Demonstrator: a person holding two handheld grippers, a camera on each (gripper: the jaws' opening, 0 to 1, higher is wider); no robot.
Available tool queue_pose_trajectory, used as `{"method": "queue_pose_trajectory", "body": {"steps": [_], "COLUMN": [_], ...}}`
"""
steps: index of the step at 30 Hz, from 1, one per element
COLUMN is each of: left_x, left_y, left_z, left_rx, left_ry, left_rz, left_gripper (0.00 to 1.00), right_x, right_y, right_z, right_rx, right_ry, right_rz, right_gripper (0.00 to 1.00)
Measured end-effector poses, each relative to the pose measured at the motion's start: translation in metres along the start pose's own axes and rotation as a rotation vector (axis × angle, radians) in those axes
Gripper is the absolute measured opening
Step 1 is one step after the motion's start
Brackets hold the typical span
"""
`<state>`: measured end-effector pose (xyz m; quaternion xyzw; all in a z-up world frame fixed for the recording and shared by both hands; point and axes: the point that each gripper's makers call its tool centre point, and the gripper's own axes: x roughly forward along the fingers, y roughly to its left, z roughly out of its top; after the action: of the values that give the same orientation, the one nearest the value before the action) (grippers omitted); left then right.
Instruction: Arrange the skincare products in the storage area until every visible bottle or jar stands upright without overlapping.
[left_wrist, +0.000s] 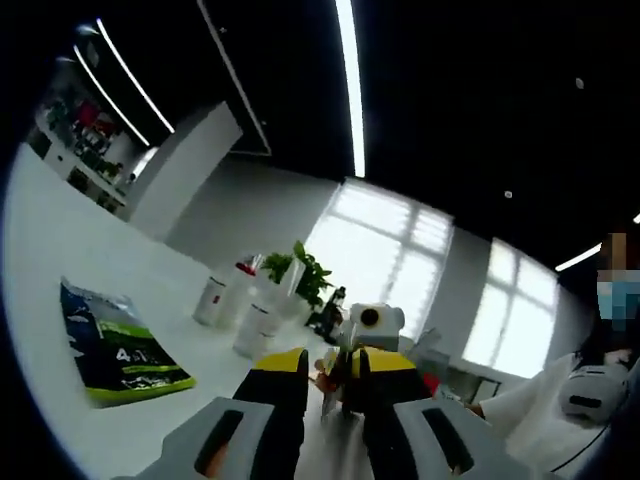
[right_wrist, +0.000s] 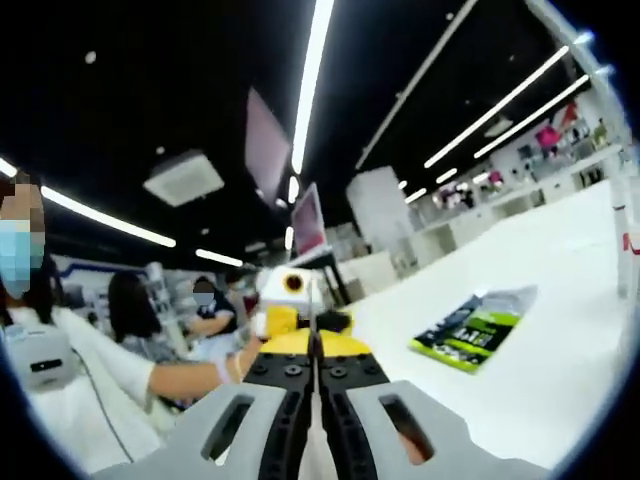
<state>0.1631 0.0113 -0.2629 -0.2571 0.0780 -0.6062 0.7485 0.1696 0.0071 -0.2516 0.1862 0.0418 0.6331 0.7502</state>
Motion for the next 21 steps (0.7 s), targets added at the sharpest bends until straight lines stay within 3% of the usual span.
{"method": "queue_pose_trajectory", "body": {"steps": [4,5,8,10,21], "left_x": [-0.002,-0.006,-0.010,-0.011,-0.012], "left_y": [0.001,-0.005,-0.007,-0.005,-0.001], "left_z": [0.001,0.007,0.013,0.014,0.013], "left_rx": [0.002,-0.046,-0.088,-0.095,-0.107], "left_ry": [0.007,-0.022,-0.050,-0.051,-0.052], "left_rz": [-0.003,-0.046,-0.066,-0.060,-0.031], "left_gripper": [0.16,0.16,0.08,0.03,0.01], "right_x": [-0.004,-0.003,-0.002,-0.001,0.001], "right_y": [0.001,0.004,0.005,0.008,0.000], "right_z": [0.006,0.005,0.003,0.003,0.003], "right_rx": [0.040,0.050,0.056,0.063,0.048], "right_ry": [-0.030,-0.031,-0.023,-0.024,-0.028], "right_rz": [0.017,0.020,0.023,0.031,-0.017], "right_gripper": [0.00,0.00,0.00,0.00,0.01]}}
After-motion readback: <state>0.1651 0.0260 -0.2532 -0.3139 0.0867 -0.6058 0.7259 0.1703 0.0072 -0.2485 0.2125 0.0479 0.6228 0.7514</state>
